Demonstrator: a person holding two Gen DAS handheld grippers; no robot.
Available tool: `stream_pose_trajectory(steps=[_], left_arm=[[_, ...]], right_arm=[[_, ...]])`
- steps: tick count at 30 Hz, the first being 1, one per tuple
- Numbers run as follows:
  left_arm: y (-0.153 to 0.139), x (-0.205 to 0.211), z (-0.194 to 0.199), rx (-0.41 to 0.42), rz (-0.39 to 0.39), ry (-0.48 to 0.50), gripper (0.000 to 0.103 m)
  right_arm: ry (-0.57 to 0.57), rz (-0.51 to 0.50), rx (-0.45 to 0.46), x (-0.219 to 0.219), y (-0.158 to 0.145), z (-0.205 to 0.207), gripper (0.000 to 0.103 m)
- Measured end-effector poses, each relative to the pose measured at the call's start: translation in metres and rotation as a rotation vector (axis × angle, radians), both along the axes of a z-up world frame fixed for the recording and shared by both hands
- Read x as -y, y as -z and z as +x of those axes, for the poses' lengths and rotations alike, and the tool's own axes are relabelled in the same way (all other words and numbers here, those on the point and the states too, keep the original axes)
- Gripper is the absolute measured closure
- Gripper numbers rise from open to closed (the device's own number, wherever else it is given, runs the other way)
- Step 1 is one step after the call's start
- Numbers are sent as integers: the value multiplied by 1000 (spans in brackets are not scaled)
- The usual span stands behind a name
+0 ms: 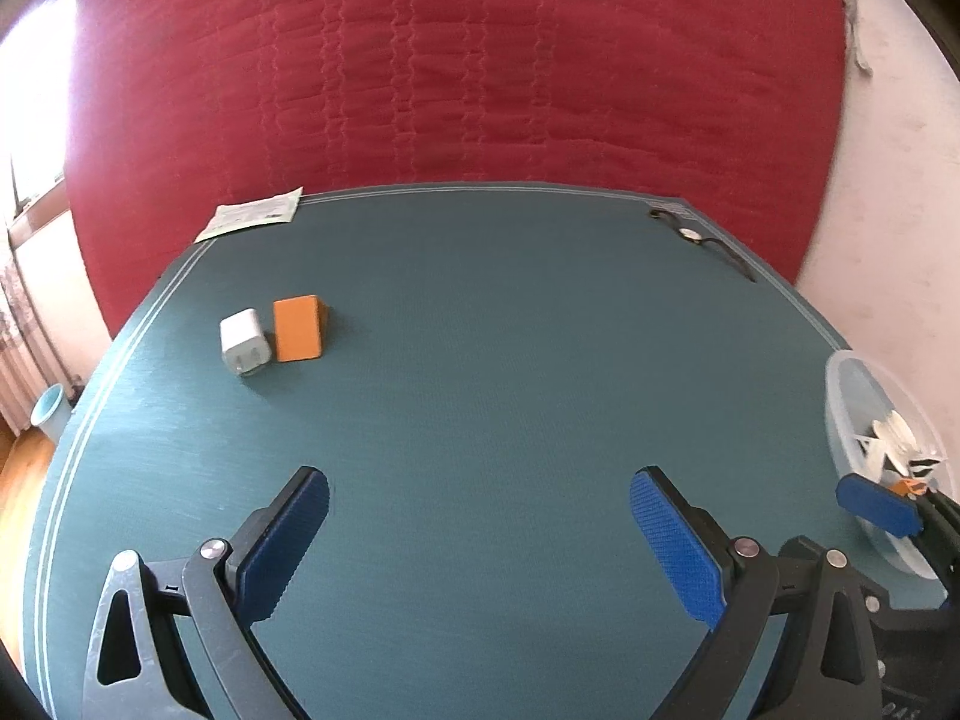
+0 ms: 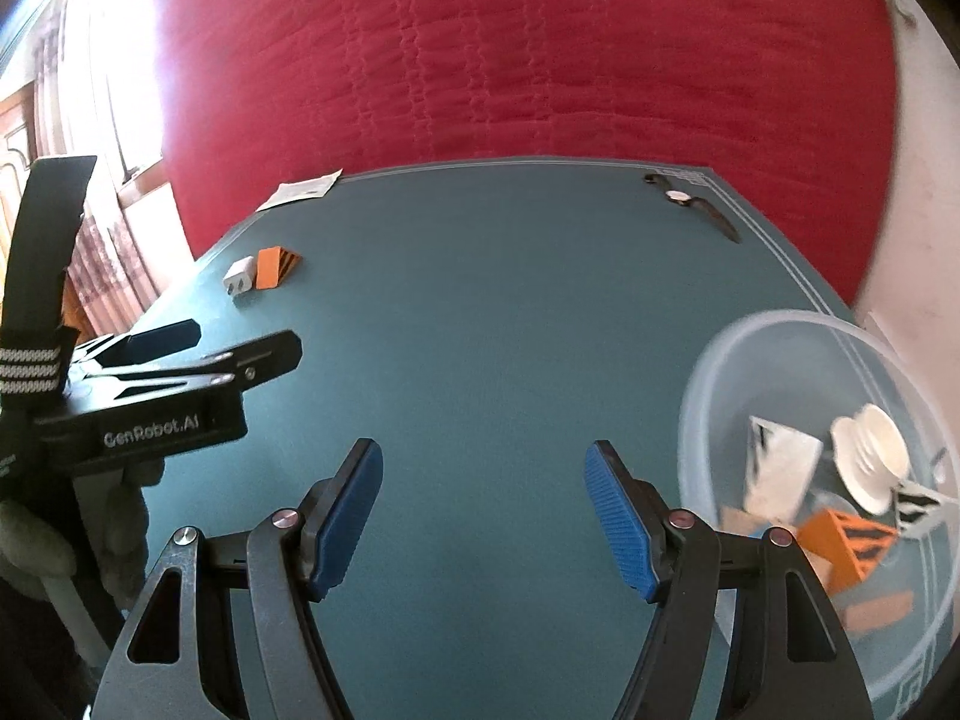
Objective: Organize rigid objects
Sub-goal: 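Withdraw both open grippers from the bowl toward the white charger and orange block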
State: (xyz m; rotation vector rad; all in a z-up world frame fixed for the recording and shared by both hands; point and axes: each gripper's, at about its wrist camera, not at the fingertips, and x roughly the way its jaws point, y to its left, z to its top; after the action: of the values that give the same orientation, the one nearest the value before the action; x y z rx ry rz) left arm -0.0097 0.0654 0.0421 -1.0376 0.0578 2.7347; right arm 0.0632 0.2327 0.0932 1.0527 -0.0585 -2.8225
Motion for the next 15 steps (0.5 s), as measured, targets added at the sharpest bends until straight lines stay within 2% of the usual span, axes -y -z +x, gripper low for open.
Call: stream_pose_trajectory(steps=[15], left_arm=[[5, 49, -28, 18, -18, -108, 1]], right_arm=[[-31, -33, 27, 24, 12, -36, 32]])
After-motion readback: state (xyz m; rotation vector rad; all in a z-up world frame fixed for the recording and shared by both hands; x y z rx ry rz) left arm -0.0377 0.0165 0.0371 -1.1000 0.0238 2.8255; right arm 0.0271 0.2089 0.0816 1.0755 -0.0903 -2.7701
